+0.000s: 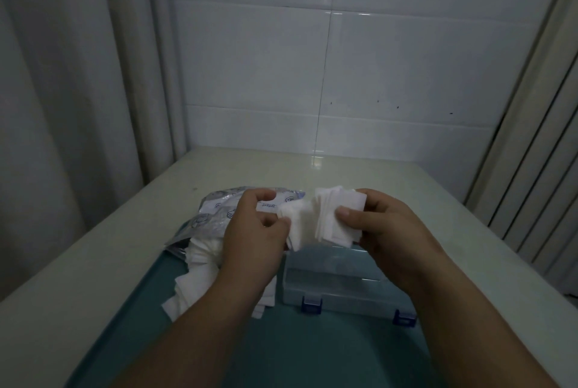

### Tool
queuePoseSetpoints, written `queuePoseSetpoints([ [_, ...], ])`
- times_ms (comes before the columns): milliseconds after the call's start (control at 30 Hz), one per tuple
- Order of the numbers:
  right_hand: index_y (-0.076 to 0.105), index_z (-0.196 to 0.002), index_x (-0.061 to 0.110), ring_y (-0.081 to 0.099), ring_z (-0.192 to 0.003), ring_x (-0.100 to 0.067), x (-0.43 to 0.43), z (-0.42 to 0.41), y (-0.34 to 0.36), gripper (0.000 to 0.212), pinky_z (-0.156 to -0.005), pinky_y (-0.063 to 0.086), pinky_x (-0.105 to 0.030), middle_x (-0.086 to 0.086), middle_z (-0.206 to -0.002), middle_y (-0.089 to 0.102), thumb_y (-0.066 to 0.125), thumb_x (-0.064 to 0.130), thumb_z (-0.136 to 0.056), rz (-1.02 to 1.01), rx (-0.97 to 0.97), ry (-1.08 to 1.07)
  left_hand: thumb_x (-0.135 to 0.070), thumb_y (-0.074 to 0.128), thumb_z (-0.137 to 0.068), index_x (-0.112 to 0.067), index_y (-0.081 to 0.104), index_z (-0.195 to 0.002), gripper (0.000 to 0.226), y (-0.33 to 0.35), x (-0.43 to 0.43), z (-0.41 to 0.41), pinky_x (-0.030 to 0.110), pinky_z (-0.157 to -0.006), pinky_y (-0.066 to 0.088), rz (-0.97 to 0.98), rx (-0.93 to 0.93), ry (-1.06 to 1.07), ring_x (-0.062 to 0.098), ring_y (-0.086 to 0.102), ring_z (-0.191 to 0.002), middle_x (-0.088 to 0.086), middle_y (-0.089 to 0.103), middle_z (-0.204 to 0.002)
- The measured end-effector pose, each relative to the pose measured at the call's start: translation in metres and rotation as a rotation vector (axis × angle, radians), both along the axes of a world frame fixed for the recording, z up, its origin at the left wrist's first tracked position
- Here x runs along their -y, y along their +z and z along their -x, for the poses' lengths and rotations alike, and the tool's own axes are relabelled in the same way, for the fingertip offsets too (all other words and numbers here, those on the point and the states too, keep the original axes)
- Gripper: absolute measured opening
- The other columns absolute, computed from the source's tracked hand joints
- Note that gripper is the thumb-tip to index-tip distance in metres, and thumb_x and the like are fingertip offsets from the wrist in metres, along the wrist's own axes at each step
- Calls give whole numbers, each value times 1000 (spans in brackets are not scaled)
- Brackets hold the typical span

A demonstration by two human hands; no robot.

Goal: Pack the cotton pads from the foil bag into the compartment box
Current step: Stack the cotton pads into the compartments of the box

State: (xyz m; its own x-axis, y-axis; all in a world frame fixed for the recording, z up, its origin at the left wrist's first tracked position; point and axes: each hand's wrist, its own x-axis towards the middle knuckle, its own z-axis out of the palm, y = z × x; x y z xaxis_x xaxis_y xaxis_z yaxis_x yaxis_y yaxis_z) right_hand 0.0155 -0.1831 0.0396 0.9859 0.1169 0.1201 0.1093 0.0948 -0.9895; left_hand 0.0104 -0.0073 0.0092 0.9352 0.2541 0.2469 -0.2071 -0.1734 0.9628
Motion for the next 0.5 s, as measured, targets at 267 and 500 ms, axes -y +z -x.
queuePoseSetpoints([
  [267,64,-101,20,70,-85,-18,-11,-1,-9,31,-66,56,-29,-1,-92,73,79,13,-75,323,58,-133,-2,59,-86,-30,52,-113,39,3,5,6,28,-63,58,54,-7,-168,16,71,-69,6,74,-77],
  [500,68,-98,21,70,-84,-15,-12,1,-9,23,-73,59,-32,2,-91,72,78,19,-77,373,82,-179,-2,60,-89,-23,56,-109,29,9,7,8,35,-65,60,322,-54,-267,24,73,-79,9,74,-81],
])
